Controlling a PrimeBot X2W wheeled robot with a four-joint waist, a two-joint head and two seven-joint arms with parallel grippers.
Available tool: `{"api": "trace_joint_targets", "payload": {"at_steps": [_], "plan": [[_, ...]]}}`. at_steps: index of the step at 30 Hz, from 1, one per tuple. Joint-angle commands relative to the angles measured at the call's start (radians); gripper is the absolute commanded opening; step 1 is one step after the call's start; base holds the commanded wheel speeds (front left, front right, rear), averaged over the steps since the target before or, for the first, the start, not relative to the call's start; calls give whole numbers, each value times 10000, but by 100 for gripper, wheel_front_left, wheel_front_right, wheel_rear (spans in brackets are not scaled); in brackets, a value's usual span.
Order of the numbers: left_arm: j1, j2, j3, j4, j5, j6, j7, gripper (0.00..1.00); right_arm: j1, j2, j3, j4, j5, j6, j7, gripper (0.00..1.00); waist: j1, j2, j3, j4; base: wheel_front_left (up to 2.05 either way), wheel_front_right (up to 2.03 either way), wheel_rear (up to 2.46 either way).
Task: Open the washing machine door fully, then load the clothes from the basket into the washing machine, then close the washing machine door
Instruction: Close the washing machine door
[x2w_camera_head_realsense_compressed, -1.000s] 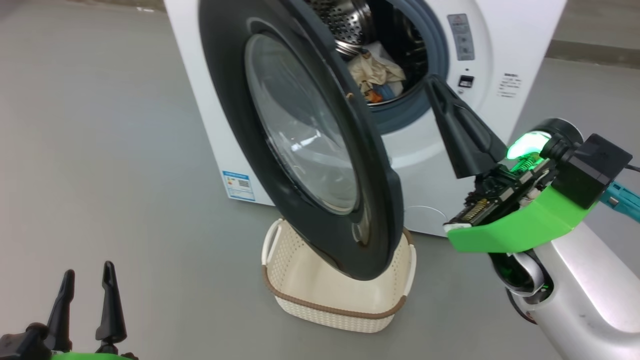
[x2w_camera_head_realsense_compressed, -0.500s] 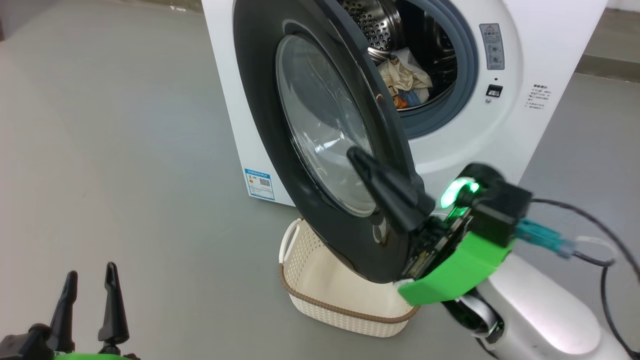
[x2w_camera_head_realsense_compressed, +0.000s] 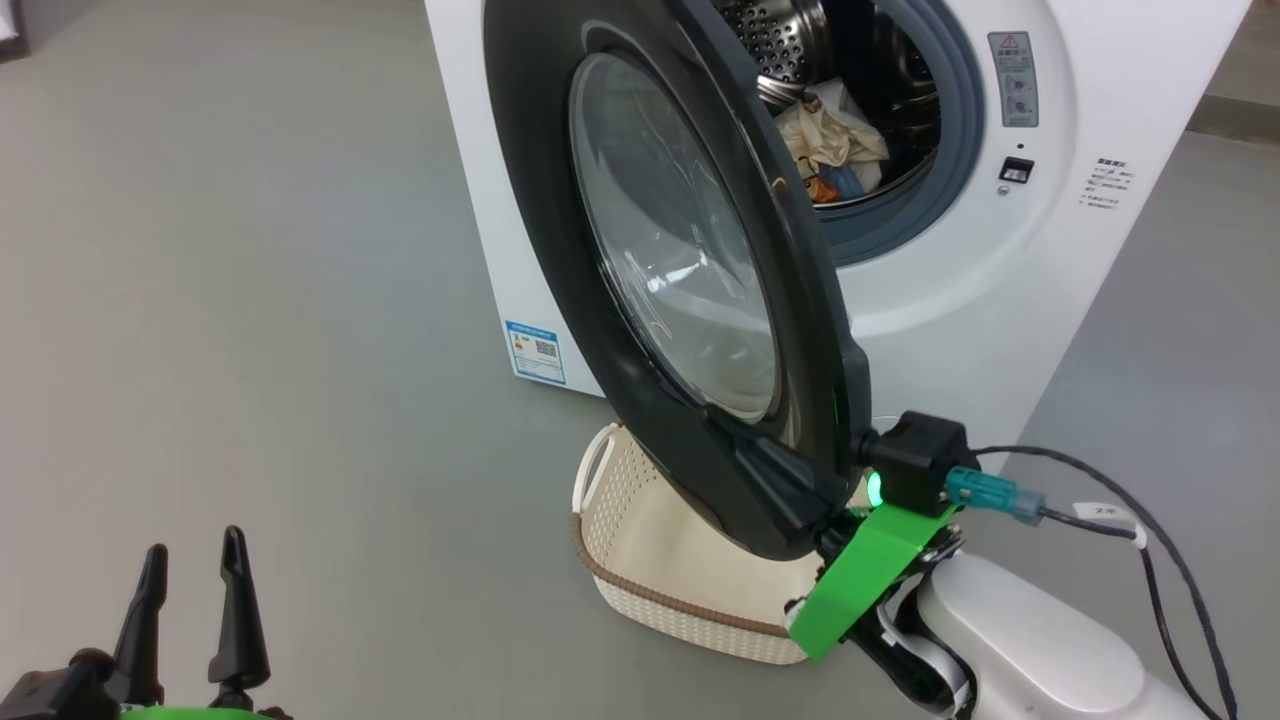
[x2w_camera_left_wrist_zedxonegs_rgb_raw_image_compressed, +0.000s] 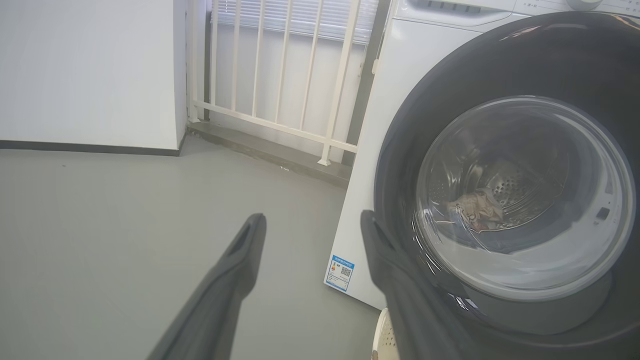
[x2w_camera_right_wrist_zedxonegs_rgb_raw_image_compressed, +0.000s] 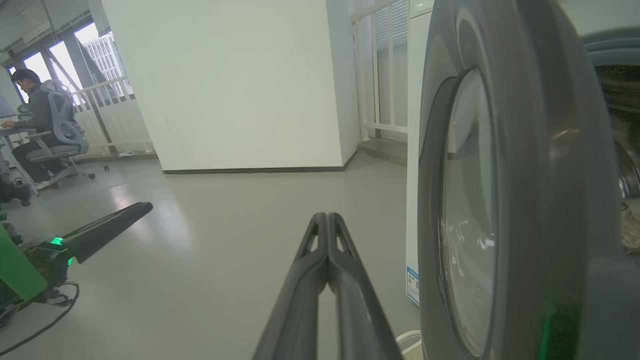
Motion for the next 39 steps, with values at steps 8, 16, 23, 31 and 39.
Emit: {"api": "trace_joint_targets", "payload": {"at_steps": [8,16,23,31,39], "plan": [[-354,2,368,-112,-83,-20,-65,100,3,140,507,926,691,44,-49,0,0,0,186,291,0,0,0],[-392,17,373,-205,-152,-21,-65,100,-67,122,578,1534,870,44,-49,0,0,0,388,411,0,0,0],[-486,19,384,-226,-194,-22,-65,100,-171,122,315,1910,822,44,-49,0,0,0,623,361,0,0,0],[-640,48,328,-211,-216,-22,-65,100,-260,92,-25,2229,699,44,-49,0,0,0,885,164,0,0,0],[-724,124,304,-273,-299,-22,-65,100,-532,-34,-851,2280,459,44,-49,0,0,0,1305,-86,0,0,0]]}}
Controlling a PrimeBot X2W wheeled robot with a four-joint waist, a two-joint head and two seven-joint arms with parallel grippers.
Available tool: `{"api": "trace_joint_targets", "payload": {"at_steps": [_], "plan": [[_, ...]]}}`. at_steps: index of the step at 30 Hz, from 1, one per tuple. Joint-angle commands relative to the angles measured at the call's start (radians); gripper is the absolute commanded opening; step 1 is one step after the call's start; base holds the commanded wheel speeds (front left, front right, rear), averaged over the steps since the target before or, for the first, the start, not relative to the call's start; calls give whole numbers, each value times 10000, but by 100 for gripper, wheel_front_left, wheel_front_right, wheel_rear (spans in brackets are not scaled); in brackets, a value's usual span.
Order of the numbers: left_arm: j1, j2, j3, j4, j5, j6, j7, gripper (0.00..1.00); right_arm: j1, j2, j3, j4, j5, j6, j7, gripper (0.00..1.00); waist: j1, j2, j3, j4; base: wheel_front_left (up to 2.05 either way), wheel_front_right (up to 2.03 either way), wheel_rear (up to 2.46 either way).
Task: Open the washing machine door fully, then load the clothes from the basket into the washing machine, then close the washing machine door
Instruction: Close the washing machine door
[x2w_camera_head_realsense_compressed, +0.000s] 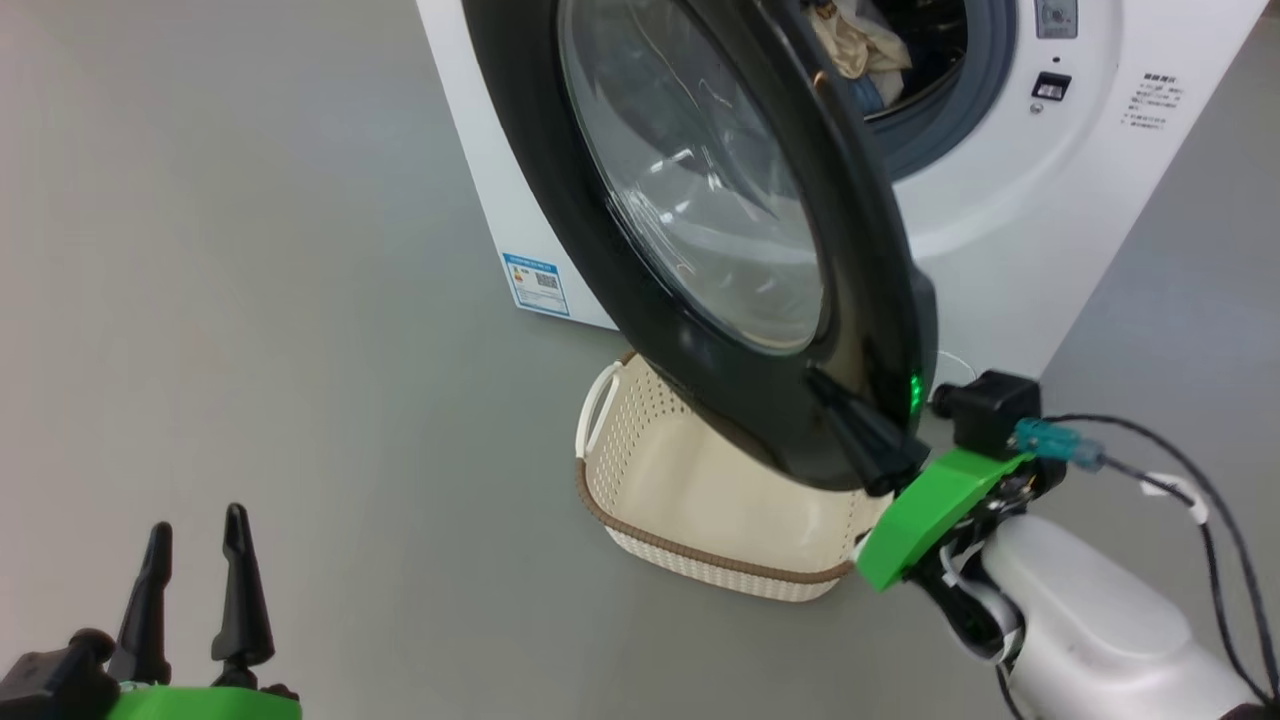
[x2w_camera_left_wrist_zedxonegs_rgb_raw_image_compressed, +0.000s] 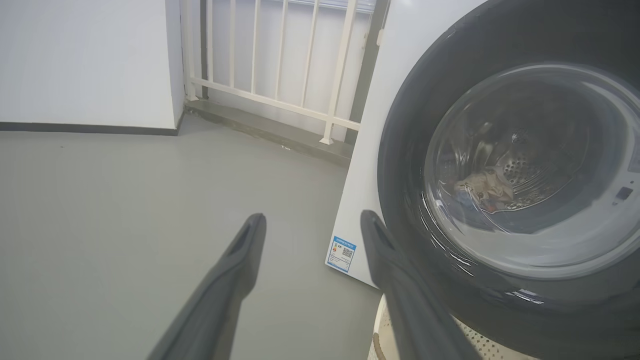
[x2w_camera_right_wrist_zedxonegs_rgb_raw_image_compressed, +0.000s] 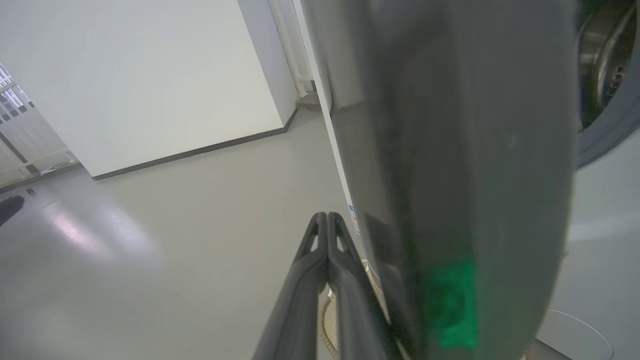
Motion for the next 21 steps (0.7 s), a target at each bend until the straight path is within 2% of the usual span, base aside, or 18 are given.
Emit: {"api": "trace_joint_targets", "payload": {"at_steps": [1,11,21], "plan": [[-449,298,293,-306,-25,4,-65,100,-283,-81,-134,-136,-115,10,-51,0,0,0,144,-90,0,0,0],[-745,562,220,-483,-88,4,-65,100,-841,-470,-1549,-151,-599,10,-51,0,0,0,991,-253,0,0,0],[-1191,813,101,-620,-194,4,-65,100,-2050,-968,-2613,-116,-1001,10,-51,0,0,0,2201,-378,0,0,0]]}}
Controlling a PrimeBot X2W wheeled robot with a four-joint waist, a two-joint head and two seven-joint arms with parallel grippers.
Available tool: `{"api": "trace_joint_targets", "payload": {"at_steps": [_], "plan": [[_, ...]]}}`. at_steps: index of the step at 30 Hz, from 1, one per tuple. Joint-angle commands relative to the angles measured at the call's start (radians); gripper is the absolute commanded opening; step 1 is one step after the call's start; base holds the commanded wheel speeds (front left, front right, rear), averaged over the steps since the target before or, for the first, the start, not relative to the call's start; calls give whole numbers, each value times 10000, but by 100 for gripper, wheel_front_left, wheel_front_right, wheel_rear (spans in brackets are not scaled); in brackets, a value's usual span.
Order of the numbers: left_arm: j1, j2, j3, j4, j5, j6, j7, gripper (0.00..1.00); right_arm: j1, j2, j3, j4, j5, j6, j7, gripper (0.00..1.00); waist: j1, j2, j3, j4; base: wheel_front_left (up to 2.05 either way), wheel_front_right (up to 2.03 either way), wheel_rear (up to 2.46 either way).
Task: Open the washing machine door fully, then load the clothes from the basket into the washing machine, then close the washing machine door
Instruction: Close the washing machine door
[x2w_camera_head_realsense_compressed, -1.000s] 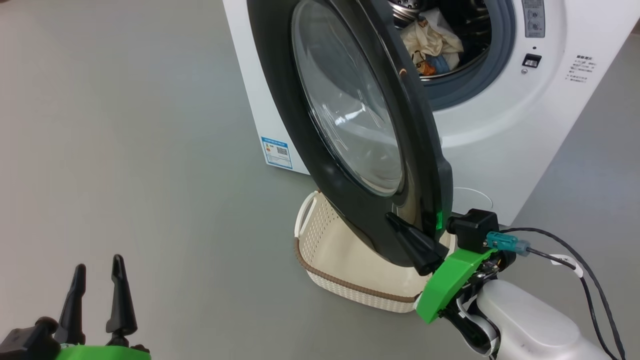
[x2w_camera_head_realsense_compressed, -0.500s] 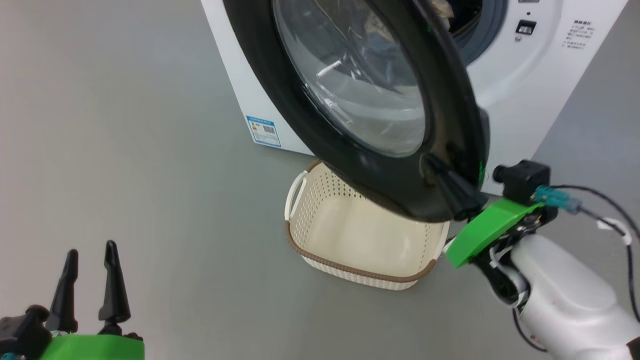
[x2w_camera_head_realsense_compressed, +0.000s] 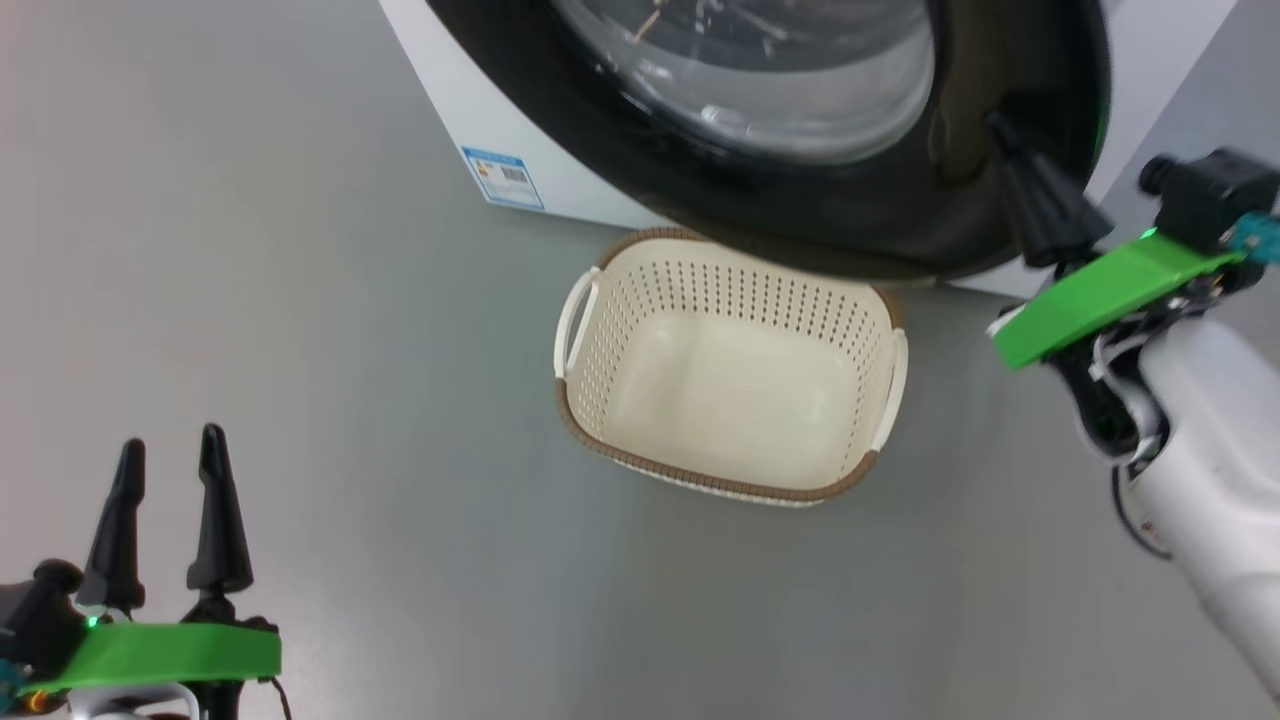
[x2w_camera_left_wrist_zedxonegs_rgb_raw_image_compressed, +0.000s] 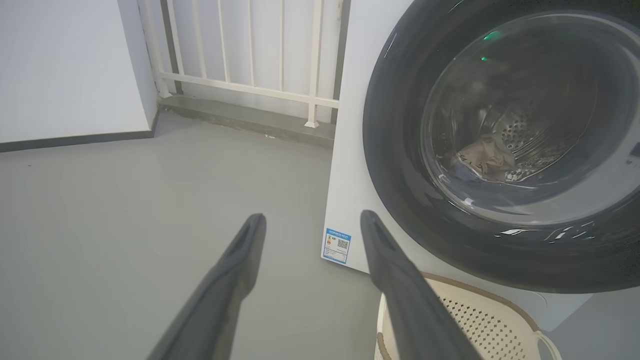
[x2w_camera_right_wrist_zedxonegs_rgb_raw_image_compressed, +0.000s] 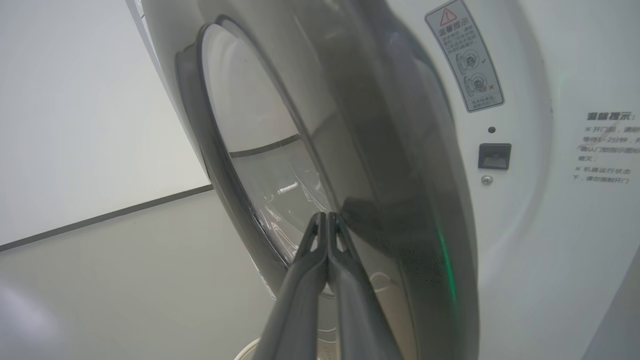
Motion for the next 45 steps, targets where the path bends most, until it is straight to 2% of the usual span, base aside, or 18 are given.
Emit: {"api": "trace_joint_targets", "payload": {"at_steps": [1,12,22,32,45], "plan": [[-359,379,334,-331,-102,4,-63,100,-406,-206,-176,-149,-162,-2,-51,0,-1,0,600,-81,0,0,0],[-1053,419,194,-548,-181,4,-63,100,-2648,-869,-264,305,-452,-2,-51,0,-1,0,2051,60,0,0,0],[-1334,368,244,-509,-217,4,-63,100,-4131,-1141,84,538,-522,-2,-51,0,-1,0,2518,168,0,0,0],[-1439,310,252,-474,-195,4,-63,100,-4662,-1221,57,752,-425,-2,-51,0,-1,0,2590,139,0,0,0],[-1470,294,233,-402,-145,4,-63,100,-4161,-1154,-16,717,-186,-2,-51,0,-1,0,2290,-12,0,0,0]]}}
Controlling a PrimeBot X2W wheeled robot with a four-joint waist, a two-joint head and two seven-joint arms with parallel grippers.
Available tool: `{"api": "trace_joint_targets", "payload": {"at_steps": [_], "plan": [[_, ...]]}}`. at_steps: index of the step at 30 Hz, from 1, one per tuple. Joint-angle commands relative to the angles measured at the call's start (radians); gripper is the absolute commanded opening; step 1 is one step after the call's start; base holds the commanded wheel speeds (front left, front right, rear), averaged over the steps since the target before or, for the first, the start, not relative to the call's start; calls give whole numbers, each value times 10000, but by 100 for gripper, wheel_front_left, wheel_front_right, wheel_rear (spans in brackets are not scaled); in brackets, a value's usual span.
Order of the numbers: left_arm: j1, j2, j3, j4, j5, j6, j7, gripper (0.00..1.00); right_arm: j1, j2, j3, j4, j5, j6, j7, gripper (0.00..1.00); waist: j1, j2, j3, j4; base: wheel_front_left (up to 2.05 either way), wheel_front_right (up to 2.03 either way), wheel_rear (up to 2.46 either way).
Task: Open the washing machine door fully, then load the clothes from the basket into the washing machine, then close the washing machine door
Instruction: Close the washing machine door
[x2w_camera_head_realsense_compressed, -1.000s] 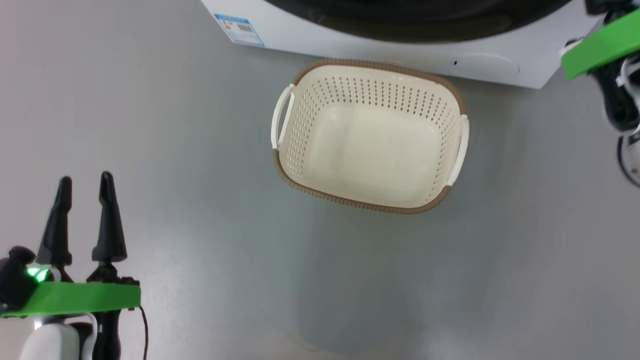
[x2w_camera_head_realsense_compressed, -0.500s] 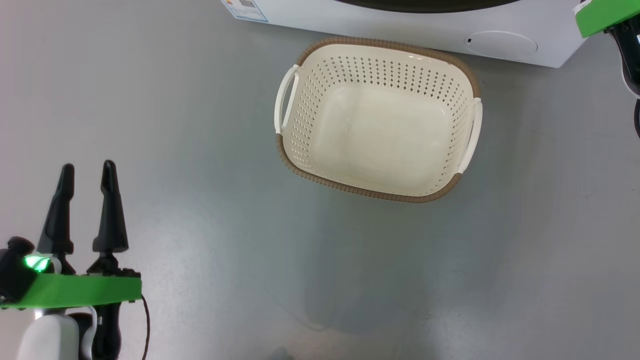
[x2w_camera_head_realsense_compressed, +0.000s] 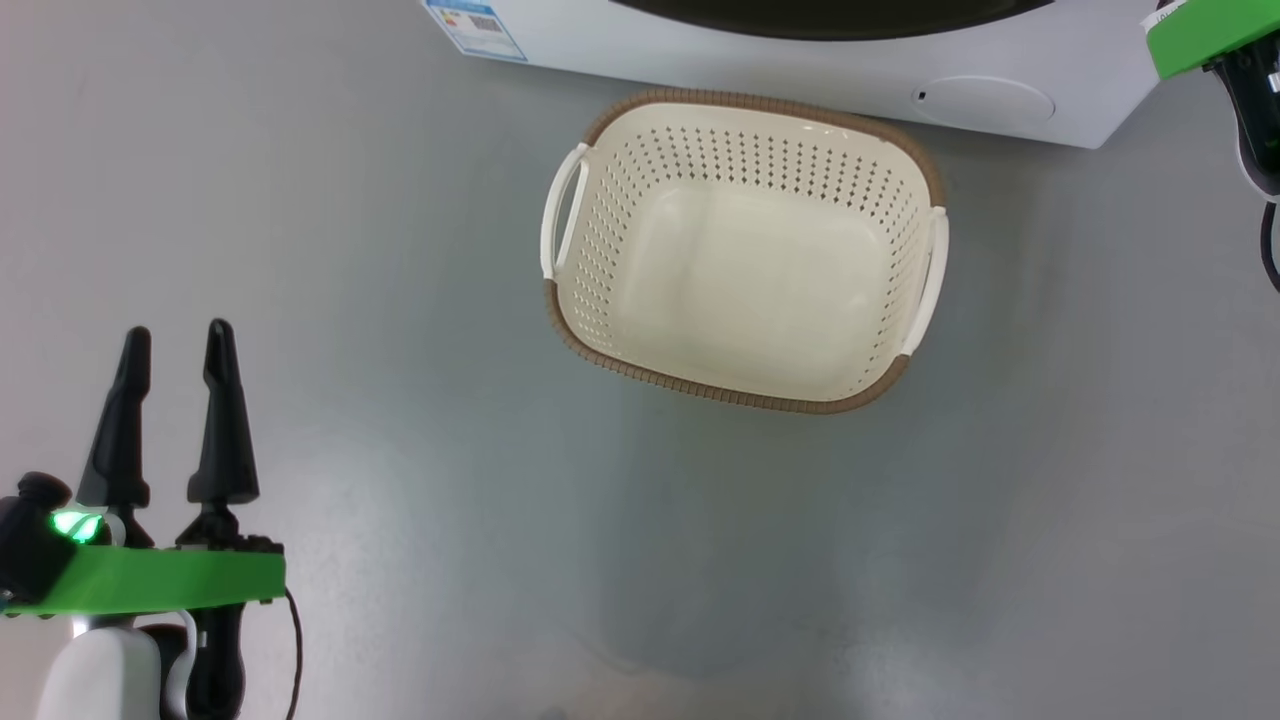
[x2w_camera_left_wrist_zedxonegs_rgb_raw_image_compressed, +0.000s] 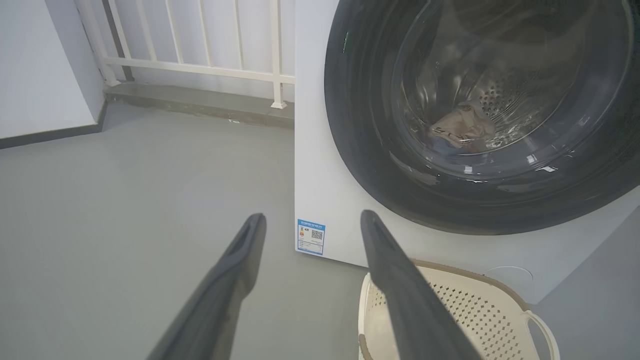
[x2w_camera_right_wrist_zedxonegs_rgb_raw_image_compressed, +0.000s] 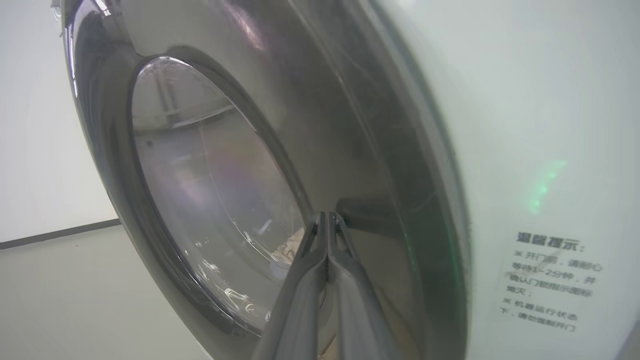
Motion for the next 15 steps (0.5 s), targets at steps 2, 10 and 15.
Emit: {"api": "trace_joint_targets", "payload": {"at_steps": [2,10,15], "plan": [[-62,376,385,-131,-3,4,-63,100,294,-41,-221,-240,436,-101,-51,0,0,-1,-207,-94,0,0,0],[-23,505,398,-101,48,4,-63,100,982,-66,247,-626,797,-101,-51,100,0,-1,-981,-446,0,0,0],[85,518,356,-59,86,4,-63,100,1371,-83,340,-940,862,-101,-51,100,0,-1,-1439,-689,0,0,0]]}}
